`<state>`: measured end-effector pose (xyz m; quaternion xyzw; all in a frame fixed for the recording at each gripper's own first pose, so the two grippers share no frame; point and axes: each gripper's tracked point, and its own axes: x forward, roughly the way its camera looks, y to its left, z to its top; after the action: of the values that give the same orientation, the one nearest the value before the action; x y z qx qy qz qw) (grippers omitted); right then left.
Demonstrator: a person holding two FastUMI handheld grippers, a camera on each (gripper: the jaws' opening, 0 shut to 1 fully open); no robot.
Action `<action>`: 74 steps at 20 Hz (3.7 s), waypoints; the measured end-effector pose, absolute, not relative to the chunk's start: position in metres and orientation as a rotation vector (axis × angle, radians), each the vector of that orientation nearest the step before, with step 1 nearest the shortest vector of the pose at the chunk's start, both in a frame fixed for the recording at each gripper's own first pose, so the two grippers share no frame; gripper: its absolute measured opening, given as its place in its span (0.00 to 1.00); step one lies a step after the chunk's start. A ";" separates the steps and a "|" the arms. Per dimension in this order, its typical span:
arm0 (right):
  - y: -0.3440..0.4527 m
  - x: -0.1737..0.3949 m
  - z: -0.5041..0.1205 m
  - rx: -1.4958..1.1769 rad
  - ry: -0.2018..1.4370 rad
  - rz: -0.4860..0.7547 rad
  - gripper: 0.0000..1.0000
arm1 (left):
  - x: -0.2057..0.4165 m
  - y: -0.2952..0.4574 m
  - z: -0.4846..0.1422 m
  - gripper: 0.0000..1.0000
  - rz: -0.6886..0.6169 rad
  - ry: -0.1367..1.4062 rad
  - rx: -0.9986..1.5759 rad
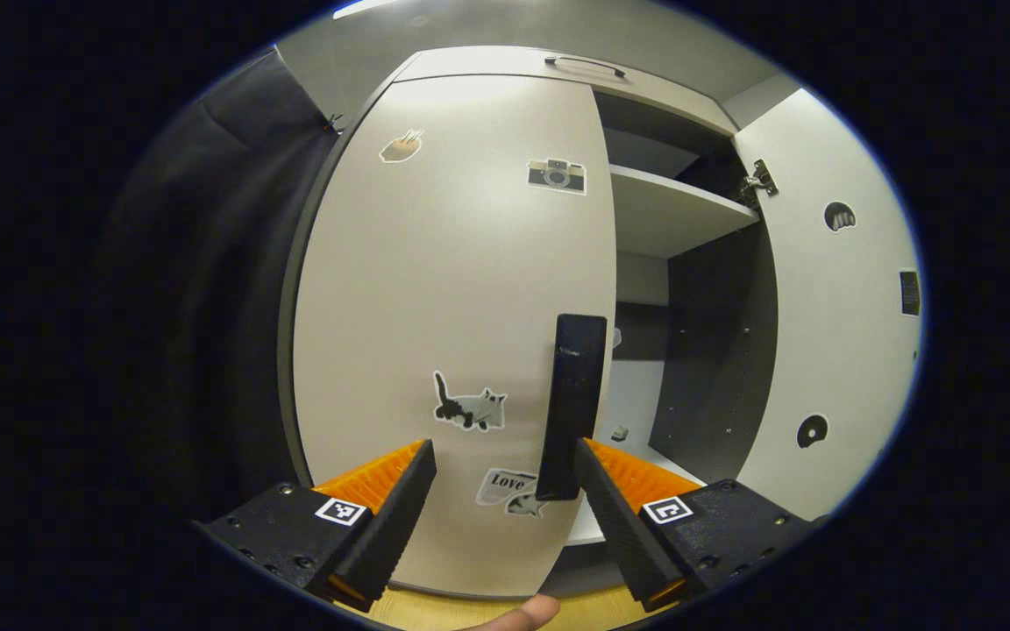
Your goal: Open the right door of the double-door shoe cabinet with the right hand, and open the left door with the left hand.
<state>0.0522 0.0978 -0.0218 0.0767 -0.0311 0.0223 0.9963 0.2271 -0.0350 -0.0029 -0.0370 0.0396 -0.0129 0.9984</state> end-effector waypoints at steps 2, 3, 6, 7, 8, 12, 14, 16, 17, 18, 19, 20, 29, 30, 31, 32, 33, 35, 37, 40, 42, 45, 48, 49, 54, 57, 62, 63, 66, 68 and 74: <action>0.101 0.051 -0.022 0.145 -0.065 0.050 0.99 | 0.235 -0.043 0.002 0.99 -0.014 0.095 -0.047; 0.104 0.049 -0.023 0.147 -0.066 0.053 0.99 | 0.233 -0.044 0.003 0.99 0.007 0.116 -0.018; 0.112 0.044 -0.028 0.138 -0.061 0.079 0.99 | 0.237 -0.054 0.012 0.96 0.014 0.113 0.019; 0.115 0.043 -0.030 0.131 -0.058 0.088 0.99 | 0.242 -0.061 0.016 0.99 -0.009 0.095 0.025; 0.115 0.042 -0.029 0.124 -0.054 0.091 1.00 | 0.245 -0.060 0.013 0.96 -0.007 0.107 0.039; 0.109 0.037 -0.026 0.116 -0.074 0.069 0.98 | 0.257 -0.057 -0.018 0.91 -0.010 0.232 0.050; 0.108 0.033 -0.025 0.129 -0.082 0.065 0.99 | 0.265 -0.053 -0.006 0.78 -0.016 0.154 -0.010; 0.107 0.031 -0.025 0.147 -0.085 0.063 0.99 | 0.266 -0.054 -0.007 0.77 -0.009 0.135 -0.036; 0.106 0.031 -0.025 0.156 -0.085 0.062 0.98 | 0.267 -0.054 -0.006 0.77 -0.008 0.134 -0.019; 0.105 0.030 -0.026 0.163 -0.085 0.060 0.99 | 0.267 -0.057 -0.005 0.75 -0.006 0.139 -0.012; 0.105 0.030 -0.028 0.168 -0.085 0.056 0.97 | 0.264 -0.061 -0.005 0.71 -0.010 0.153 0.001; 0.103 0.031 -0.028 0.168 -0.082 0.049 0.99 | 0.268 -0.065 -0.005 0.62 -0.011 0.155 0.018; 0.097 0.036 -0.035 0.138 -0.046 0.014 0.97 | 0.263 -0.066 -0.008 0.22 0.016 0.189 0.049; 0.096 0.036 -0.034 0.133 -0.046 0.009 0.97 | 0.261 -0.066 -0.008 0.22 0.012 0.188 0.047; 0.097 0.036 -0.034 0.127 -0.046 0.005 0.97 | 0.258 -0.066 -0.008 0.21 0.008 0.194 0.047; 0.097 0.036 -0.035 0.121 -0.044 0.003 0.97 | 0.255 -0.066 -0.008 0.21 0.000 0.192 0.048; 0.099 0.037 -0.035 0.116 -0.043 0.002 0.99 | 0.250 -0.065 -0.008 0.21 -0.009 0.198 0.047; 0.103 0.036 -0.032 0.114 -0.043 0.006 0.98 | 0.239 -0.063 -0.005 0.21 -0.031 0.202 0.035; 0.108 0.036 -0.030 0.115 -0.046 0.010 0.98 | 0.224 -0.058 -0.002 0.21 -0.059 0.208 0.031; 0.117 0.034 -0.027 0.110 -0.052 0.020 0.97 | 0.206 -0.051 0.001 0.21 -0.111 0.206 0.015; 0.125 0.035 -0.029 0.113 -0.048 0.026 0.97 | 0.195 -0.047 0.003 0.21 -0.147 0.201 -0.011; 0.137 0.041 -0.031 0.099 -0.038 0.036 0.99 | 0.181 -0.041 0.003 0.21 -0.171 0.190 0.001; 0.151 0.038 -0.033 0.084 -0.037 0.054 0.98 | 0.164 -0.032 0.007 0.21 -0.182 0.179 0.006; 0.154 0.039 -0.033 0.083 -0.037 0.063 0.98 | 0.159 -0.028 0.008 0.20 -0.183 0.173 0.007; 0.168 0.035 -0.032 0.138 -0.036 0.126 0.99 | 0.132 -0.001 0.013 0.20 -0.179 0.149 0.012; 0.167 0.031 -0.028 0.119 -0.053 0.109 0.97 | 0.121 0.017 0.017 0.20 -0.159 0.141 0.022; 0.183 0.029 -0.025 0.106 -0.063 0.137 0.98 | 0.110 0.044 0.019 0.16 -0.140 0.136 0.028; 0.186 0.028 -0.025 0.100 -0.064 0.143 0.98 | 0.108 0.050 0.020 0.16 -0.135 0.136 0.027; 0.194 0.028 -0.025 0.087 -0.061 0.149 0.98 | 0.104 0.065 0.020 0.13 -0.128 0.134 0.029; 0.199 0.030 -0.026 0.089 -0.061 0.151 0.98 | 0.103 0.072 0.021 0.12 -0.135 0.141 0.020; 0.211 0.028 -0.024 0.069 -0.064 0.163 0.98 | 0.102 0.095 0.021 0.07 -0.103 0.145 0.024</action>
<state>0.0279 0.2112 -0.0240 0.0343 -0.0321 0.0813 0.9956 0.1016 0.0950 0.0206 0.0117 0.0724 -0.0514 0.9960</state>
